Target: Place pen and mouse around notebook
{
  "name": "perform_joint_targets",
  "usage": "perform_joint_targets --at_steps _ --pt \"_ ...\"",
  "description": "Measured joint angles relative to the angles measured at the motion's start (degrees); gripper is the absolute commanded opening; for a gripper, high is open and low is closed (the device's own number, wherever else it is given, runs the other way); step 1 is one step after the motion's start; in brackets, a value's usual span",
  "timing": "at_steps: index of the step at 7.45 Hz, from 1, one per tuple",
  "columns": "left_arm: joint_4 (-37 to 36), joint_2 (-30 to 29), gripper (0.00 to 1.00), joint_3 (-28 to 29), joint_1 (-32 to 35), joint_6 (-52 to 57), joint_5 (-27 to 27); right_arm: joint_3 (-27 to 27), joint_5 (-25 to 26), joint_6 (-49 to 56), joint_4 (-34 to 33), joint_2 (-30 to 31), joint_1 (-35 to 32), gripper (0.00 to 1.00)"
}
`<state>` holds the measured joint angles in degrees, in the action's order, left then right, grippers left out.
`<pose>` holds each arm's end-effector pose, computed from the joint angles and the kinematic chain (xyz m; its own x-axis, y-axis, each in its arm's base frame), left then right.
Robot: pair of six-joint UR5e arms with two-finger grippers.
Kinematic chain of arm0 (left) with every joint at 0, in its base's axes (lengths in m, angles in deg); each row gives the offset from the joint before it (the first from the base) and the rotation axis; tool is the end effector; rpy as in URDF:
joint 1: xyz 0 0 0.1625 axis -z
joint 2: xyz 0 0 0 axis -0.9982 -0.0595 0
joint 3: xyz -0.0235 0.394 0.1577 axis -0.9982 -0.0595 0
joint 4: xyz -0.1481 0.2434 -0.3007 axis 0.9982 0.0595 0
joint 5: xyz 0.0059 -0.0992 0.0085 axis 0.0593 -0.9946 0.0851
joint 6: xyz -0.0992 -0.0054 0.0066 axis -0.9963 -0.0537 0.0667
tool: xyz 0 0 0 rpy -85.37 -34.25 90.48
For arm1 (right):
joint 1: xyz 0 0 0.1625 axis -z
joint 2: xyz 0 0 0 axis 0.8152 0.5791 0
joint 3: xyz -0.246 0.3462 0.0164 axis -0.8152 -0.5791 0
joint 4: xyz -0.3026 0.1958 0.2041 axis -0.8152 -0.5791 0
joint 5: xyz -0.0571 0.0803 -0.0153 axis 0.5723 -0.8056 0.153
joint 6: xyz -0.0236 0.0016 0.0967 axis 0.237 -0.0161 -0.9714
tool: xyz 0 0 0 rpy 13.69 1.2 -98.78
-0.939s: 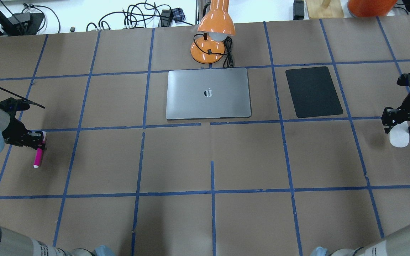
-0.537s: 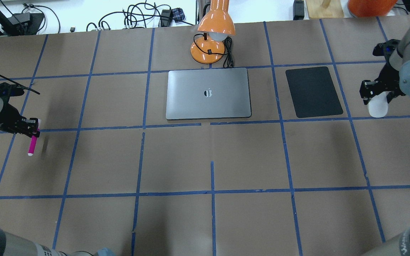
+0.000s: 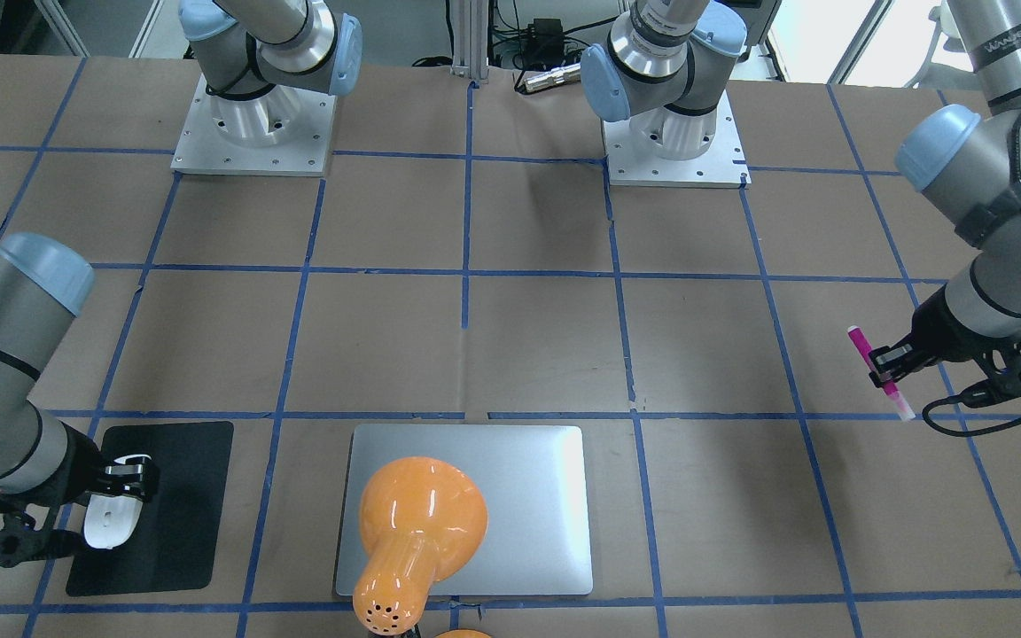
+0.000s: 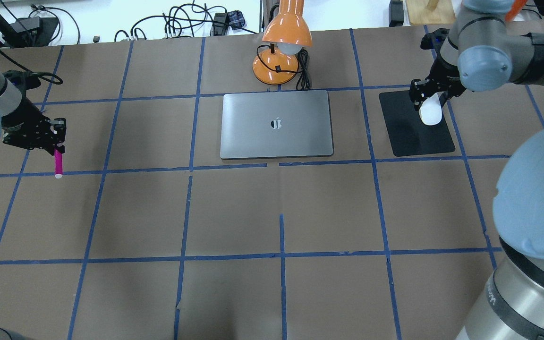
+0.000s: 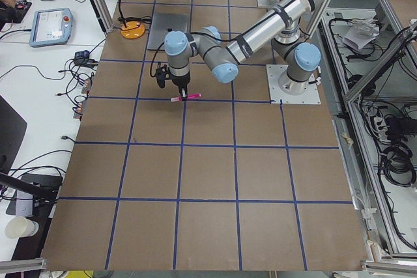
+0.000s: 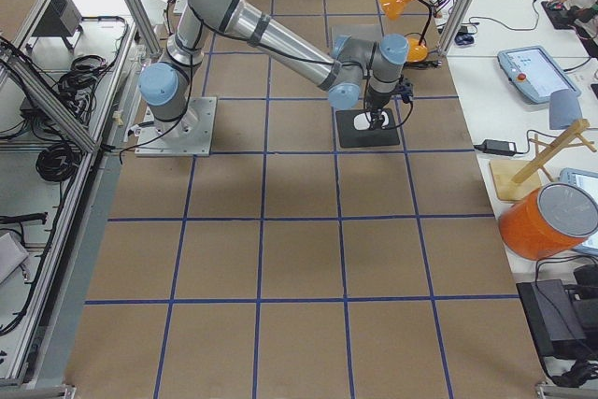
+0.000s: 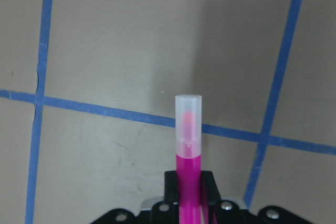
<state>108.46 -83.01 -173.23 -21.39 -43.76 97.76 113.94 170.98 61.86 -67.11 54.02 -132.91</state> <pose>0.1203 -0.5619 0.3014 -0.9500 -0.3048 -0.0683 -0.3058 0.9521 0.0051 -0.0095 -0.6900 0.2260 -0.9955 -0.0929 0.0182 -0.0923 0.9951 0.0349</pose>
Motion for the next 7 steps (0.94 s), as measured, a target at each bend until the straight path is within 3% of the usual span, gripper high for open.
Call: perform_joint_targets --at_steps 1,2,3,7 --pt "0.44 0.66 0.00 0.12 3.56 -7.08 0.22 -0.89 0.59 -0.73 0.44 -1.54 -0.78 0.38" --pt "0.61 1.09 0.00 0.15 7.53 -14.24 0.25 -1.20 0.86 -0.99 0.60 -2.34 -1.06 0.81" --pt "0.66 1.03 0.00 0.05 11.59 -21.04 0.11 -1.25 0.91 -0.97 0.65 -2.81 -1.18 1.00" --pt "0.34 -1.00 0.00 -0.52 26.93 -57.89 -0.64 -1.83 1.40 -1.15 2.03 -3.12 -1.13 1.00"
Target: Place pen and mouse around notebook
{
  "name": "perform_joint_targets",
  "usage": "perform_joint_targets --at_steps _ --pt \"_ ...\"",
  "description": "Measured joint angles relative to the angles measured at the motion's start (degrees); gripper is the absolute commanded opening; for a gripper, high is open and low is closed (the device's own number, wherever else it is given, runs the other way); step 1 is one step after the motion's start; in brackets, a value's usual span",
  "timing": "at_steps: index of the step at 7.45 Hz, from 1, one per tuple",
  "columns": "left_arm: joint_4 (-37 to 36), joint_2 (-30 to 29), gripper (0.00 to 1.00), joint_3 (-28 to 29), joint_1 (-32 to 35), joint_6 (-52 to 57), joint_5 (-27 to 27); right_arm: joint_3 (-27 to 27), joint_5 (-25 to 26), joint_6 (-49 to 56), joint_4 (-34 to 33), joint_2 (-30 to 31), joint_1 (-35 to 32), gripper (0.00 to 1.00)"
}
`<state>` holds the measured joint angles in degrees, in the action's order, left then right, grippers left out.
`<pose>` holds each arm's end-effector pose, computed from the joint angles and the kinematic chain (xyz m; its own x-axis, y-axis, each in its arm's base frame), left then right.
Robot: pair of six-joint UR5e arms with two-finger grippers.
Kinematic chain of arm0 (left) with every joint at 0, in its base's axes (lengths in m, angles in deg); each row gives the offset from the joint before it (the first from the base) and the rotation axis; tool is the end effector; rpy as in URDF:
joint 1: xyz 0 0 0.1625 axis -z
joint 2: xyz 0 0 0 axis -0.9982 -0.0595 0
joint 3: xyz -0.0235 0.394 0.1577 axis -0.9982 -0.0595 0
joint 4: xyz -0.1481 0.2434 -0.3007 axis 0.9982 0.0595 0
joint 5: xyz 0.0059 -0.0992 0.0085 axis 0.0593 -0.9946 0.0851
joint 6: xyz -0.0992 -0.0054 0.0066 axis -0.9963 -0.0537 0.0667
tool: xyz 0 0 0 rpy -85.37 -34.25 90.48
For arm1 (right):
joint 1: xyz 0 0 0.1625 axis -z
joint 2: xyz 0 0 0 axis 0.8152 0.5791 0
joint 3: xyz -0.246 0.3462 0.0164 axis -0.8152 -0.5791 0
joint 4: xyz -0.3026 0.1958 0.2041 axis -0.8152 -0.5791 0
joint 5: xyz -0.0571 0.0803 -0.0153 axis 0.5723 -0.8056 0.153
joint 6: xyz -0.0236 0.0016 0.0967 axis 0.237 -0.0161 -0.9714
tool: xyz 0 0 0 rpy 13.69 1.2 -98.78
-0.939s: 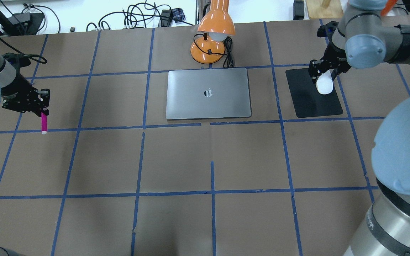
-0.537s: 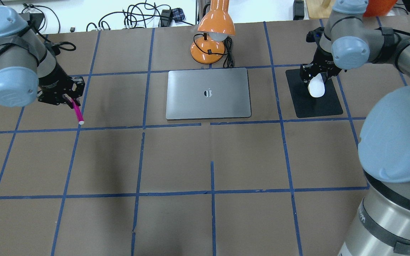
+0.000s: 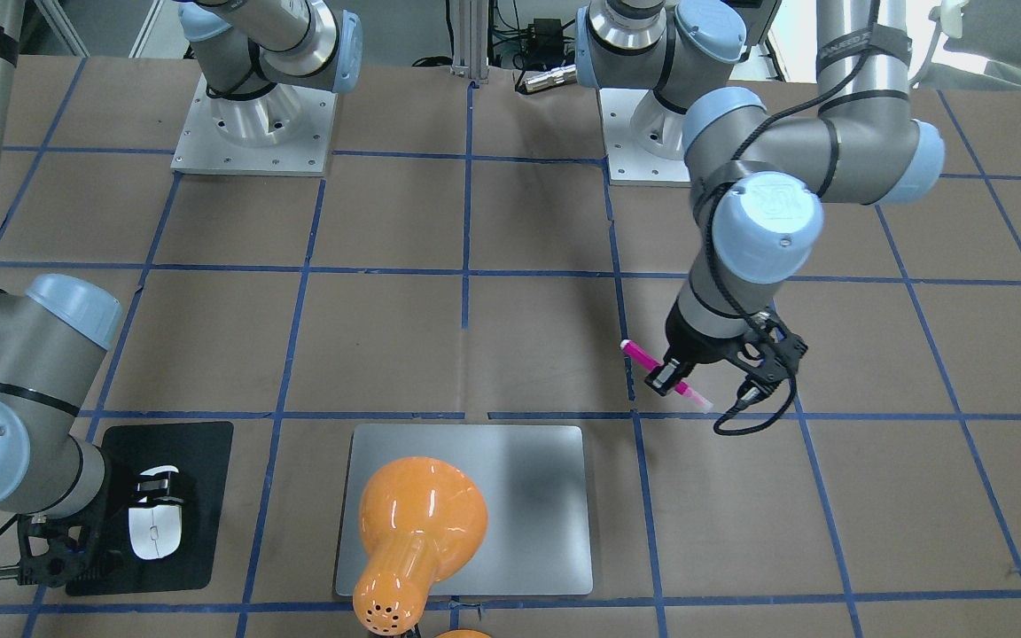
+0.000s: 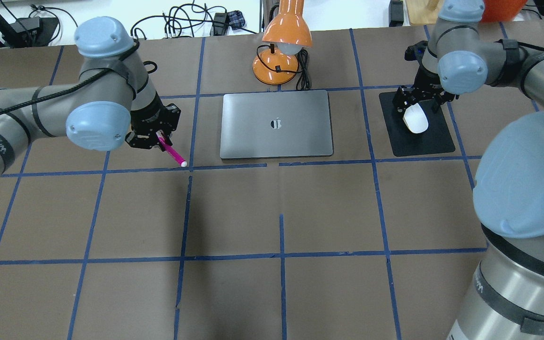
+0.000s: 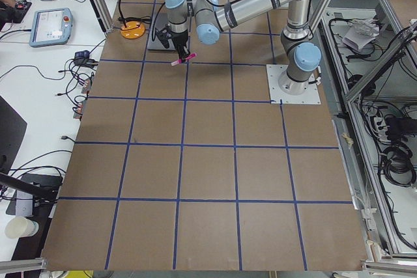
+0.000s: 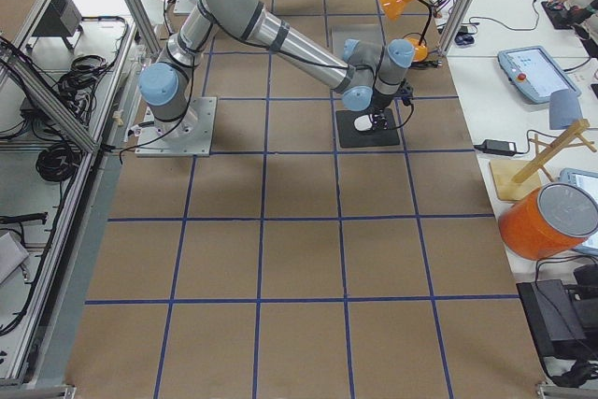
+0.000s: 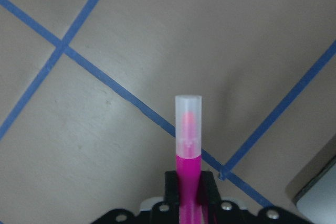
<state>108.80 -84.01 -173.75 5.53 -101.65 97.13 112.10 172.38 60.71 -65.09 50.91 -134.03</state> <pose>-0.1482 -0.5546 0.2869 -0.6581 -0.7506 -0.0590 -0.7507 0.6602 -0.0261 0.0001 -0.6980 0.1998 -0.9951 -0.0952 0.0265 -0.0922 0.9911 0.0963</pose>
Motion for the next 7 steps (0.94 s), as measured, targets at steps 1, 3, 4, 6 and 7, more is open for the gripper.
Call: perform_joint_targets --at_steps 1,3,4,6,7 --pt "-0.11 -0.74 0.00 -0.03 3.40 -9.35 -0.09 -1.50 0.41 -0.09 2.30 0.85 -0.01 1.00" --pt "-0.26 -2.48 0.00 -0.03 9.16 -24.05 -0.19 -5.83 0.71 -0.15 10.32 3.31 -0.23 1.00" --pt "-0.52 -3.60 0.00 0.00 11.61 -30.42 -0.33 -7.18 0.76 -0.27 13.09 4.50 -1.26 1.00" --pt "-2.37 -5.90 0.00 0.31 16.30 -42.18 -1.18 -7.46 0.78 -3.88 17.33 8.30 -5.91 1.00" --pt "-4.30 -7.07 0.00 0.46 18.09 -46.57 -1.44 -7.10 0.50 -5.47 20.09 11.45 -7.47 1.00"
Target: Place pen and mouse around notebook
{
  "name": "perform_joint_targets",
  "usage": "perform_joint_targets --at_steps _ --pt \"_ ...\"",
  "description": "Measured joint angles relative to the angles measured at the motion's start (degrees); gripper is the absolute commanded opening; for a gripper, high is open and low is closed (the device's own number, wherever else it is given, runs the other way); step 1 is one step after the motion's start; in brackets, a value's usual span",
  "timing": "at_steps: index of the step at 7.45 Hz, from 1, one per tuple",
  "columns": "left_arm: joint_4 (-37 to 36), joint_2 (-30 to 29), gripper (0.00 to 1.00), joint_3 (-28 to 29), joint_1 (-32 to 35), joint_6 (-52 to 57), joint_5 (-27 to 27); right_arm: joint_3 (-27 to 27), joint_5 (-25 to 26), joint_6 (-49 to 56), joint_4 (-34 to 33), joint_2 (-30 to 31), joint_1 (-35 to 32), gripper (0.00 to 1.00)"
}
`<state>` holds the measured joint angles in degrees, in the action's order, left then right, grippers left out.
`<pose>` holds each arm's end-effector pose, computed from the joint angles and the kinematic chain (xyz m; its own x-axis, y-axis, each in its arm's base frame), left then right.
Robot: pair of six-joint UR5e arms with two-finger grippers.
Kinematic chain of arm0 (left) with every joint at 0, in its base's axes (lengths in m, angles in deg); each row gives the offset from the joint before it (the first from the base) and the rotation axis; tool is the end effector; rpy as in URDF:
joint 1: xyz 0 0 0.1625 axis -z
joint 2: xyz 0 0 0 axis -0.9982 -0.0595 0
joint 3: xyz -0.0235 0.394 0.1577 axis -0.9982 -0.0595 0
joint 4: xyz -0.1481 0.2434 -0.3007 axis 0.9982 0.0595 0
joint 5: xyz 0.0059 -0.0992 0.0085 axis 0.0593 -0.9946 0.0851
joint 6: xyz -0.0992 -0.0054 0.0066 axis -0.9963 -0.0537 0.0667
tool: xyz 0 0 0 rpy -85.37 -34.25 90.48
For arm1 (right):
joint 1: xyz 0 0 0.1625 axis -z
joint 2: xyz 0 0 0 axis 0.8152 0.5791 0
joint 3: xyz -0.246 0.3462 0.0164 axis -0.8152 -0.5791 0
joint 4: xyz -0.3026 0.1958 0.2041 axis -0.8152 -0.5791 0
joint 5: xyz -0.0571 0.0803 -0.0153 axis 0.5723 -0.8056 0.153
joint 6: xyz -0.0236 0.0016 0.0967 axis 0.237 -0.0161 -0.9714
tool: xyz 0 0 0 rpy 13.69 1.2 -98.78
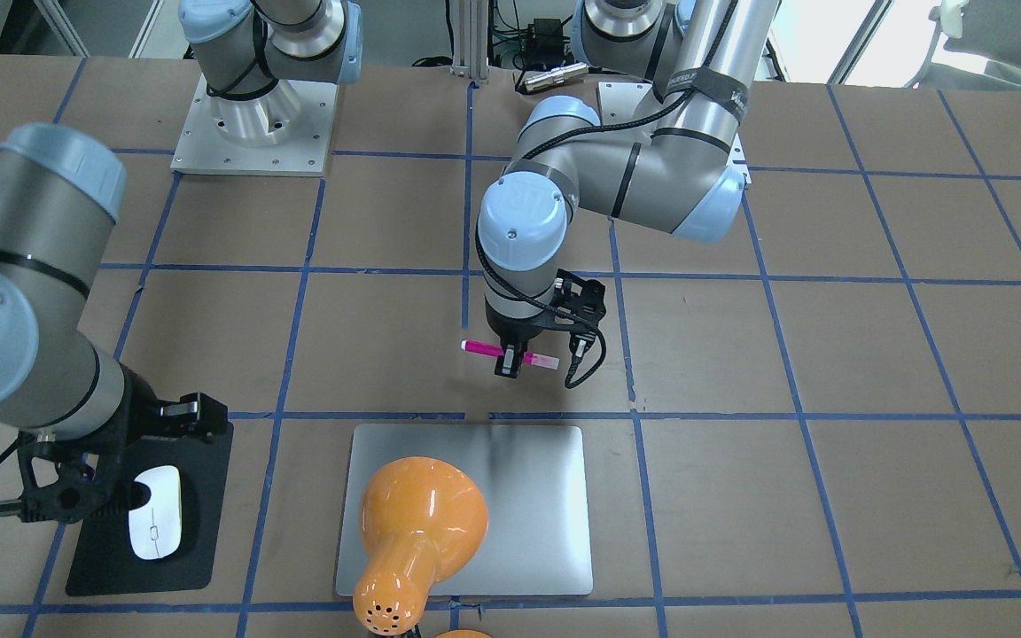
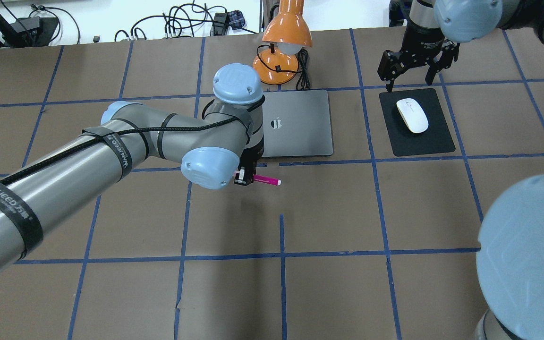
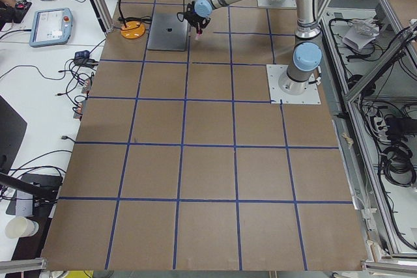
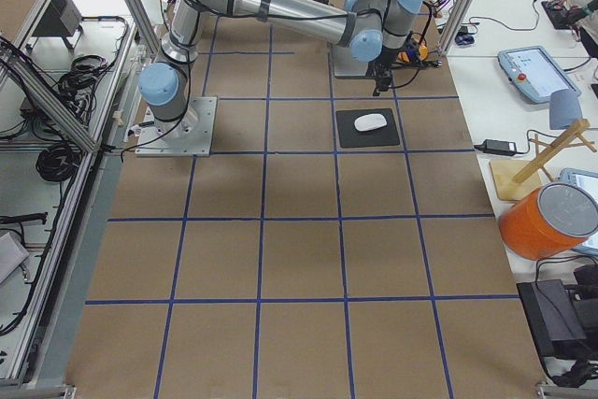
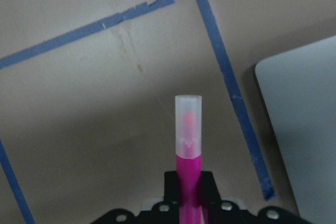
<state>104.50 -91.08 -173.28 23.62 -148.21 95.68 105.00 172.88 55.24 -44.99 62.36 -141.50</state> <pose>-0.3231 -0.5010 0.2270 -0.2203 -0.9733 -0.0647 -0.9739 0.2232 -0.0408 0.0916 -0.6609 0.3597 -0.9905 -0.1321 0.0391 -0.1265 0.9845 0.1214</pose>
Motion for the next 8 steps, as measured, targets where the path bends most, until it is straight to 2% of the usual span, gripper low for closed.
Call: perform_joint_targets --at_steps 2,3,5,8 --pt "-2.36 -2.14 0.00 0.08 2.31 -5.23 -0.10 2.71 -0.39 -3.42 6.49 8.10 -1.41 1.00" --pt "-2.71 -2.87 0.00 0.10 2.99 -6.81 -0.10 5.57 -0.45 -4.77 7.65 12.12 -1.95 1.00" --pt "-3.35 -3.96 0.00 0.14 3.97 -9.22 -0.11 11.08 -0.67 -5.69 4.69 18.43 -3.48 1.00" --pt "-5.48 -5.47 0.00 0.18 4.72 -10.97 -0.19 11.18 -2.12 -5.95 1.33 19.35 -4.93 1.00"
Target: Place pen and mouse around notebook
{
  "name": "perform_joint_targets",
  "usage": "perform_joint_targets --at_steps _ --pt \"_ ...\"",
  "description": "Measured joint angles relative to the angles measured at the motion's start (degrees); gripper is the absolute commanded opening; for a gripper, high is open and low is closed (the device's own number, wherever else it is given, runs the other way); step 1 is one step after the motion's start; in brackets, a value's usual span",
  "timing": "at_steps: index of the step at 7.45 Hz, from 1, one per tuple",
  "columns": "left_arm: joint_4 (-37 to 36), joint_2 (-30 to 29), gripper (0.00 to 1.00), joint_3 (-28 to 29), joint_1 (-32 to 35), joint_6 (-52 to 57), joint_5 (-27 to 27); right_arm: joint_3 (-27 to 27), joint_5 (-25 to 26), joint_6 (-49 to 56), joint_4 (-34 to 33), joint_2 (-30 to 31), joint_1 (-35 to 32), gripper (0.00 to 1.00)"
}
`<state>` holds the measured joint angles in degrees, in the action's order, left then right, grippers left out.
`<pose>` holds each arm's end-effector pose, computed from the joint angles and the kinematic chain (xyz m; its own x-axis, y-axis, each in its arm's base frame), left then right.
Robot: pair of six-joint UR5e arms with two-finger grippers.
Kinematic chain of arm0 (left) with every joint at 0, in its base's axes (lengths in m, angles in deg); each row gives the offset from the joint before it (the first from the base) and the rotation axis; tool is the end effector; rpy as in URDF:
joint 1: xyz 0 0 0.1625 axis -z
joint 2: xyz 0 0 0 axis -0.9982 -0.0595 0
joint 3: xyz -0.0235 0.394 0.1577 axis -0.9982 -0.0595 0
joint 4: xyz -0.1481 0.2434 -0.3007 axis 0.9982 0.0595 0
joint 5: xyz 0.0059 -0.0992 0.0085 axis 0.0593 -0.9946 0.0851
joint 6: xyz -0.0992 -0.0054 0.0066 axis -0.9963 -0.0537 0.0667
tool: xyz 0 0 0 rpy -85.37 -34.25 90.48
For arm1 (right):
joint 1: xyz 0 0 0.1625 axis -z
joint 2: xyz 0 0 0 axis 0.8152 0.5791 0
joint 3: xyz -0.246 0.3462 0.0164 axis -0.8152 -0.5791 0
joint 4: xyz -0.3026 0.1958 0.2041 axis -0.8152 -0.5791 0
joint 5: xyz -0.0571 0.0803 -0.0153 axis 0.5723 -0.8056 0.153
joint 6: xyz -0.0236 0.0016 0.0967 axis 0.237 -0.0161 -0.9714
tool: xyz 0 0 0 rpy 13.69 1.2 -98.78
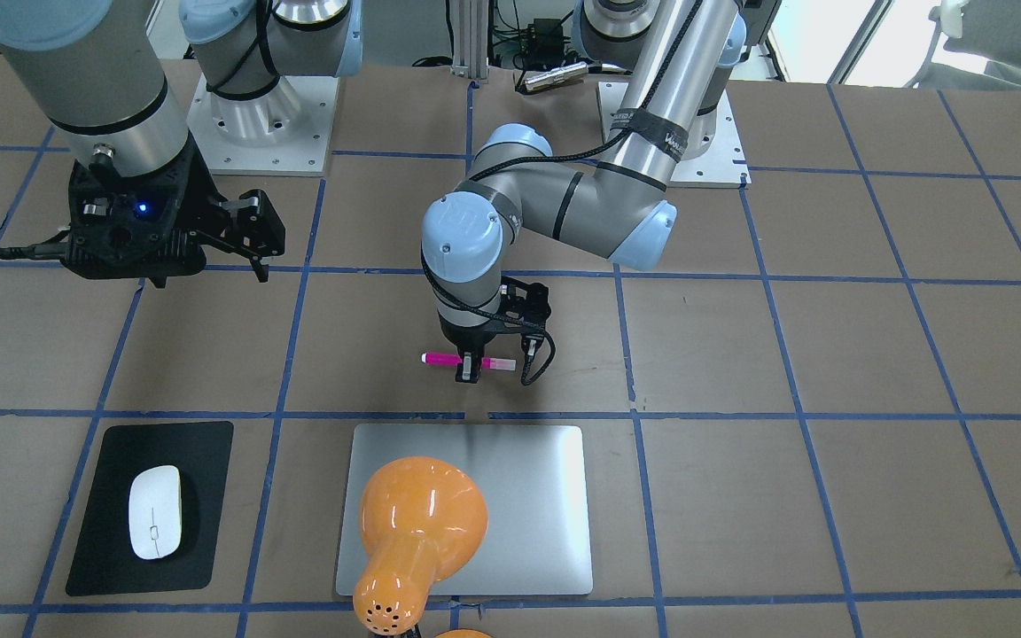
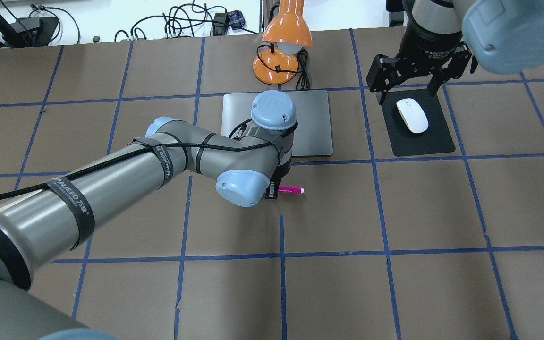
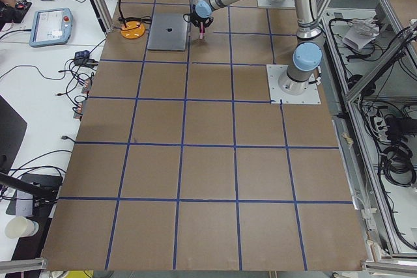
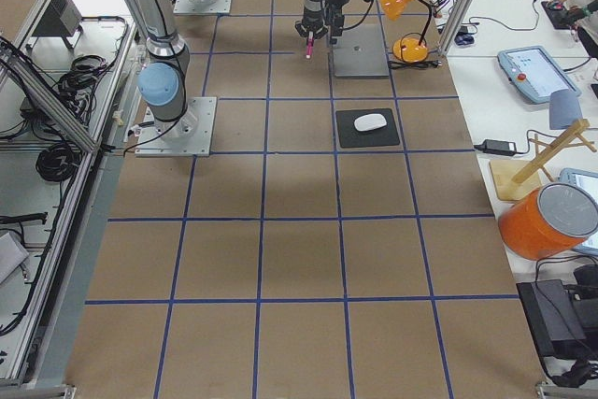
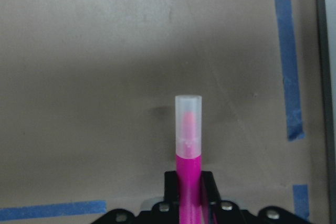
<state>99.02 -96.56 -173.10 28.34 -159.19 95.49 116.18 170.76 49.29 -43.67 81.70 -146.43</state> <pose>-0.3699 -0.4863 0.1807 -0.1128 -0.9922 -0.0538 -0.9921 0.1155 -0.0483 0.1480 -0.5326 0.4649 -0.9938 -0.1086 0.0242 -0.1087 0.9941 -0.0049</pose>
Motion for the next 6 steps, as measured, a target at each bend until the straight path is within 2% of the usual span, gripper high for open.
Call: perform_joint_targets --at_steps 1,2,4,5,6 --pt "-0.21 -0.20 0.00 0.00 0.29 -0.06 -0.04 0.00 -0.50 0.14 -0.07 -0.13 -0.07 1.00" --pt "-0.27 -0.27 0.55 0.01 0.52 0.02 -0.04 0.05 -0.69 0.26 -0.09 -0.13 -0.09 1.00" --pt "-0.10 -0.15 0.93 -0.03 0.70 1.27 0.18 0.18 -0.76 0.32 -0.24 -0.14 0.00 1.00" --pt "0.17 0.39 0.99 0.09 0.61 4.65 0.48 0.24 -0.67 0.30 -0.53 -0.08 0.31 1.00" --pt "0.51 1.37 1.00 0.29 0.01 11.10 0.89 0.33 -0.70 0.05 -0.68 0.00 0.84 1.00"
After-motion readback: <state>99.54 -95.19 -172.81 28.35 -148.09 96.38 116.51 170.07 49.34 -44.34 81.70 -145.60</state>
